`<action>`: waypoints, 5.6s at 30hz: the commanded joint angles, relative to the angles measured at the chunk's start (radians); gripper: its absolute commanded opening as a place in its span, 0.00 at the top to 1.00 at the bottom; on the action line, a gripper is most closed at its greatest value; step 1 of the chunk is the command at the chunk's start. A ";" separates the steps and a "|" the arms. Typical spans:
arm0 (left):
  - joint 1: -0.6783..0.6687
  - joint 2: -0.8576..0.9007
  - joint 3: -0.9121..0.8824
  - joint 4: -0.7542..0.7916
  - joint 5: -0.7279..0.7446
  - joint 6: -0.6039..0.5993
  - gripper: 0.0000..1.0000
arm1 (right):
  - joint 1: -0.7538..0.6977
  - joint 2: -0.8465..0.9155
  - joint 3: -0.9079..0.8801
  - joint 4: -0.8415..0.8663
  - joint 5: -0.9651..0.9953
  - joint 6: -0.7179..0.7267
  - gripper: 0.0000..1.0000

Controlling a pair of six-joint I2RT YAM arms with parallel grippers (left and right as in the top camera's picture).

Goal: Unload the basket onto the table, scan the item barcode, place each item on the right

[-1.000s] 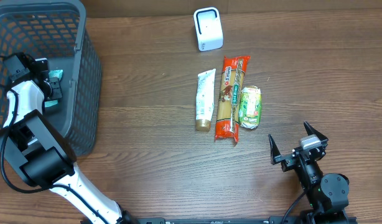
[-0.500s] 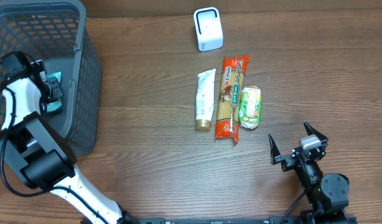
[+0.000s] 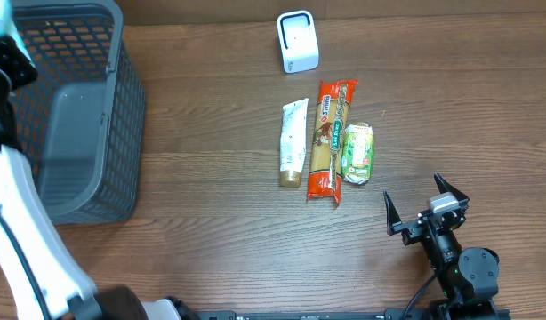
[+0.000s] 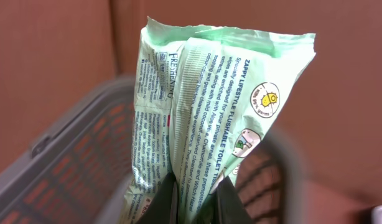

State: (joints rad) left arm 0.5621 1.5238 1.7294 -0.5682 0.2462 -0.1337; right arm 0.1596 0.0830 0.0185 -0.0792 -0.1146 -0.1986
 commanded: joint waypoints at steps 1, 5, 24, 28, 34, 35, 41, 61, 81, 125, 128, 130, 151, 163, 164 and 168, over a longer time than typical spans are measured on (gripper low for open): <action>-0.019 -0.097 0.016 -0.007 0.188 -0.310 0.95 | 0.006 -0.007 -0.010 0.005 0.009 -0.001 0.00; -0.080 -0.150 0.016 -0.070 0.437 -0.406 0.96 | 0.006 -0.007 -0.010 0.005 0.009 -0.001 0.00; -0.906 0.224 -0.026 -0.578 -0.265 -0.302 0.96 | 0.006 -0.007 -0.010 0.005 0.009 0.000 0.00; -0.926 0.357 -0.026 -0.563 -0.279 -0.320 0.96 | 0.006 -0.007 -0.010 0.005 0.009 -0.001 0.00; -0.939 0.537 -0.026 -0.557 -0.225 -0.365 0.96 | 0.006 -0.007 -0.010 0.005 0.009 -0.001 0.00; -0.945 0.585 -0.026 -0.550 -0.193 -0.365 0.96 | 0.006 -0.007 -0.010 0.005 0.009 -0.001 0.00; -0.956 0.660 -0.026 -0.550 -0.193 -0.380 0.93 | 0.006 -0.007 -0.010 0.005 0.009 -0.001 0.00; -0.888 0.653 0.691 -1.019 -0.168 -0.328 0.11 | 0.006 -0.007 -0.010 0.005 0.009 -0.001 0.00; -1.037 0.108 0.453 -1.122 -0.195 -0.250 0.00 | 0.006 -0.007 -0.010 0.005 0.009 -0.001 0.00; -1.037 -0.375 -0.225 -1.050 -0.429 -0.843 0.00 | 0.006 -0.007 -0.010 0.005 0.010 -0.001 0.00; -1.037 -0.349 -0.225 -1.050 -0.429 -0.842 0.00 | 0.006 -0.007 -0.010 0.025 -0.018 0.000 0.00; -1.037 -0.331 -0.225 -1.050 -0.429 -0.843 0.00 | 0.007 -0.007 -0.010 0.077 -0.161 0.001 0.00; -1.032 -0.256 -0.098 -1.060 -0.444 -0.736 0.00 | 0.006 -0.007 0.098 0.592 -0.959 0.390 0.00; -0.805 -0.467 0.172 -1.121 -0.515 -0.795 0.00 | -0.018 0.288 0.476 0.175 -1.054 0.375 0.00; -0.781 -0.483 0.172 -1.121 -0.509 -0.795 0.01 | -0.018 0.325 0.501 0.175 -1.083 0.375 0.00; -0.748 -0.527 0.171 -1.121 -0.504 -0.764 0.00 | -0.017 0.479 0.566 0.250 -1.243 0.386 0.00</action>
State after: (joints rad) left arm -0.2050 1.0115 1.8927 -1.6890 -0.2447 -0.9100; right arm 0.1444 0.4702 0.5316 0.1204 -1.1904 0.1654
